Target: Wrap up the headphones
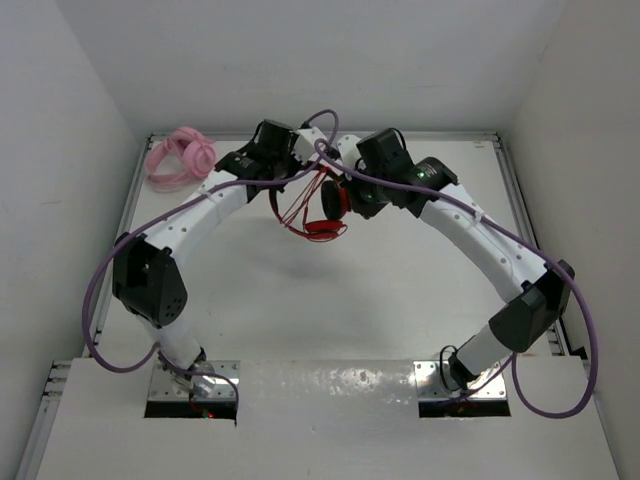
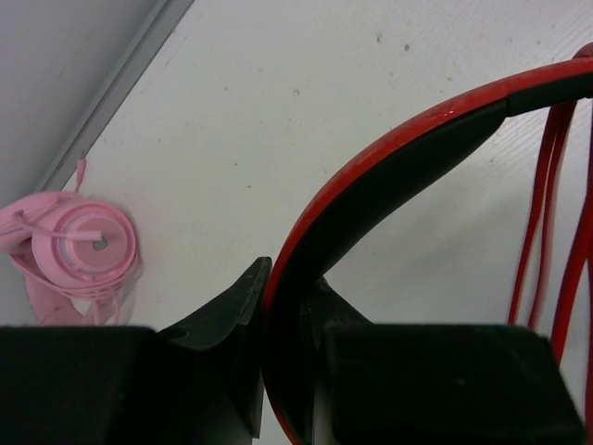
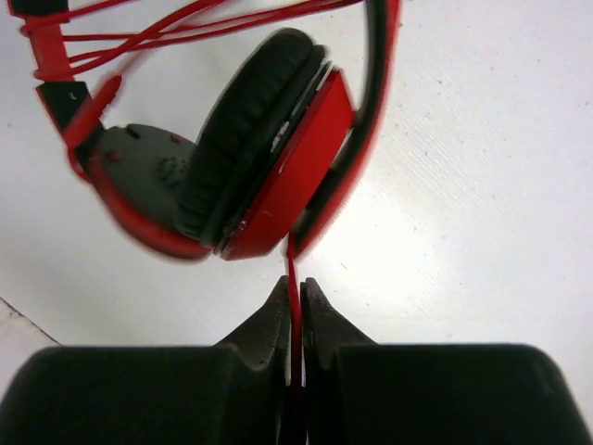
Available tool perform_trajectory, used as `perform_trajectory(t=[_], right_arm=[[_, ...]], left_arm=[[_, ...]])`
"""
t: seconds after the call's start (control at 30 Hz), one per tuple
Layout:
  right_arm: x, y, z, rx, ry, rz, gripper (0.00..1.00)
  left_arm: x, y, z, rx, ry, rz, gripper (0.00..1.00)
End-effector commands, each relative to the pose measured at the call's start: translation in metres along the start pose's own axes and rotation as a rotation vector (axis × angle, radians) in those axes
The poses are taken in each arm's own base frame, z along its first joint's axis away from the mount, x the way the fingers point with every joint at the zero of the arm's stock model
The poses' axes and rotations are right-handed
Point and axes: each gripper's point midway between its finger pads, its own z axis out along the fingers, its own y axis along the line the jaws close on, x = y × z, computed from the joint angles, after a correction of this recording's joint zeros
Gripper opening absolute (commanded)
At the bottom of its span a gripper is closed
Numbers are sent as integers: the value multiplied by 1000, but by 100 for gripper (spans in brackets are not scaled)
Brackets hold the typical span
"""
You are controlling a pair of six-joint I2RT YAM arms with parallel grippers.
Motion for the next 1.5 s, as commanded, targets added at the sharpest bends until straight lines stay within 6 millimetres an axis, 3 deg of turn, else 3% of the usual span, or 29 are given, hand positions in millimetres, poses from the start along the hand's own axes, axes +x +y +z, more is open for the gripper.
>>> perform_trajectory(t=[0.0, 0.1, 0.13, 0.27, 0.37, 0.57, 0.77, 0.87, 0.97, 1.1, 1.3, 1.47], right_arm=[[-30, -12, -27, 44, -127, -33, 5], [-27, 7, -21, -58, -161, 6, 0], [-18, 14, -13, -91, -144, 42, 0], [-31, 20, 1, -124, -193, 102, 0], [-43, 5, 1, -42, -206, 125, 0], [-58, -51, -4, 261, -202, 184, 3], [-38, -48, 30, 241, -103, 309, 7], [-19, -45, 46, 233, -54, 390, 8], [-12, -41, 54, 219, -52, 446, 13], [-21, -35, 56, 173, -86, 460, 15], [-20, -56, 48, 209, -98, 517, 20], [1, -85, 31, 275, -106, 540, 25]], left_arm=[[1, 4, -10, -54, -1, 159, 0], [-2, -7, -9, 2, -18, 152, 0], [-1, -11, -9, 16, -15, 147, 0], [1, -40, -7, 73, -15, 181, 0], [0, -56, -8, 94, -24, 221, 0], [7, -87, -9, 154, -22, 291, 0], [18, -118, -7, 283, 3, 96, 0], [29, -125, -4, 334, 21, -45, 0], [37, -128, -3, 377, 35, -165, 0], [39, -131, -1, 410, 36, -255, 0], [40, -131, -5, 473, 29, -298, 0], [51, -110, 3, 426, 34, -356, 0]])
